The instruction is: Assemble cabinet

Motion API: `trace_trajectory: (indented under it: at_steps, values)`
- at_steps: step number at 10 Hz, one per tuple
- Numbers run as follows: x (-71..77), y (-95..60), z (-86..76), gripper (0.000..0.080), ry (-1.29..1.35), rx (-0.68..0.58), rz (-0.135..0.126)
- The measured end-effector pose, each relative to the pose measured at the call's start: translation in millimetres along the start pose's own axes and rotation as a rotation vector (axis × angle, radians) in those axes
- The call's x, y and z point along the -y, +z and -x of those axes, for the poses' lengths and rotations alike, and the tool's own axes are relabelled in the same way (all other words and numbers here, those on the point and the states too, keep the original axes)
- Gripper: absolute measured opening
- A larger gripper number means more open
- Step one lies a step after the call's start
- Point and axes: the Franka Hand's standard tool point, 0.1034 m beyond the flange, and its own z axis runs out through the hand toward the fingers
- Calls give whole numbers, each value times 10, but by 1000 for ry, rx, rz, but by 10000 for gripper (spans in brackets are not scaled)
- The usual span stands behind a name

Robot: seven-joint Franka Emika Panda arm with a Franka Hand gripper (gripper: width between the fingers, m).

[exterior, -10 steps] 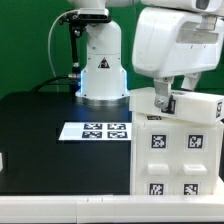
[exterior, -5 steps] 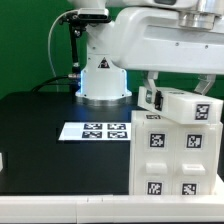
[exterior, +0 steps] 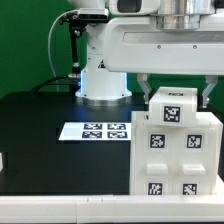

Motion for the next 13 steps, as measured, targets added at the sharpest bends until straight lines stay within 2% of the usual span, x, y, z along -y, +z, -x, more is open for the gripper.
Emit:
trace_trajectory:
  at_steps: [2, 3, 5, 10, 11, 12, 13]
  values:
    - [-2, 5, 1, 555, 187, 2, -1]
    - [-14, 8, -4, 555, 370, 2, -3]
    - [19, 13, 1, 555, 723, -18, -50]
    - [47, 14, 5, 555, 1039, -11, -61]
    - [43, 21, 0, 555, 1150, -2, -71]
    - [28, 22, -32, 555, 1345, 23, -123]
    - [34, 27, -31, 555, 1489, 44, -146]
